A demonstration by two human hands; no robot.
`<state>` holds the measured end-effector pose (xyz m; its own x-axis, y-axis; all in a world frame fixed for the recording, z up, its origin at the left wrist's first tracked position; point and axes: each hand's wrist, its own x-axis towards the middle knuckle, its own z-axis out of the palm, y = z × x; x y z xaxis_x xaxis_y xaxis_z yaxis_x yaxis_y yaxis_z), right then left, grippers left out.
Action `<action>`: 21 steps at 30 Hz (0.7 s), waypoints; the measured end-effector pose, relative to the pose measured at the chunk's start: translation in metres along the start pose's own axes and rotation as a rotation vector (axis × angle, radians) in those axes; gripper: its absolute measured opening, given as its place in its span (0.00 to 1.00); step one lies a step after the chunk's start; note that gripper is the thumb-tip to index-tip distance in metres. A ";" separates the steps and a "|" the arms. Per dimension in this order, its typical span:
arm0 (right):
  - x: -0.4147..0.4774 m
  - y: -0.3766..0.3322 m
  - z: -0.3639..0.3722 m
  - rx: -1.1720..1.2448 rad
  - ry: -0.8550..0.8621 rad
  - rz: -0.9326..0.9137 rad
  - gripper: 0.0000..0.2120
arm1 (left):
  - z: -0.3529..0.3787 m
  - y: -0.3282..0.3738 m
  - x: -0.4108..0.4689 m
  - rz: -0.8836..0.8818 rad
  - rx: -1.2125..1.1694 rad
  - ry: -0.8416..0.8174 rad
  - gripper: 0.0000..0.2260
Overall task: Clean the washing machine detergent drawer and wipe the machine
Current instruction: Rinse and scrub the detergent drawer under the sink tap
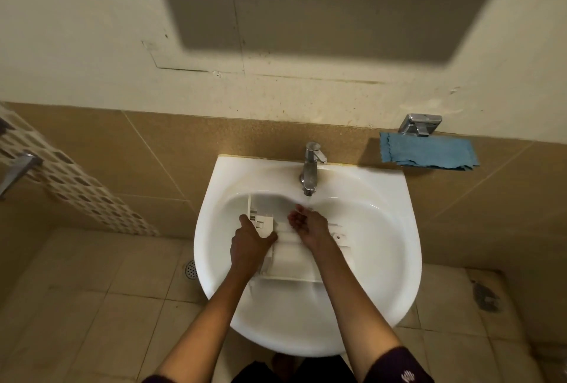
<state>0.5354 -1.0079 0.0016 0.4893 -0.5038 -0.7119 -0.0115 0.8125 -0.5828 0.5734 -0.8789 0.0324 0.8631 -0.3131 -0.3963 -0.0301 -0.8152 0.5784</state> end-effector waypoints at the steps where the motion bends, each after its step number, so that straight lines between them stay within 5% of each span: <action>1: 0.006 -0.004 -0.001 0.181 0.010 0.077 0.14 | 0.000 0.000 0.001 -0.003 0.003 -0.001 0.28; 4: 0.018 -0.015 -0.006 0.413 0.044 0.100 0.15 | 0.000 0.000 0.002 -0.005 -0.003 -0.004 0.28; 11: 0.021 -0.021 0.009 0.498 0.040 0.174 0.15 | 0.002 -0.002 -0.001 0.011 0.002 0.010 0.29; 18: 0.003 -0.028 0.006 0.250 -0.164 0.176 0.09 | 0.005 -0.004 -0.006 0.014 -0.053 0.056 0.29; 21: -0.011 -0.017 -0.010 -0.203 -0.296 0.128 0.14 | 0.005 -0.004 -0.004 0.020 -0.056 0.055 0.29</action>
<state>0.5216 -1.0191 0.0153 0.7028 -0.2710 -0.6577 -0.2473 0.7738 -0.5831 0.5671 -0.8768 0.0278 0.8890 -0.3009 -0.3451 -0.0211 -0.7798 0.6257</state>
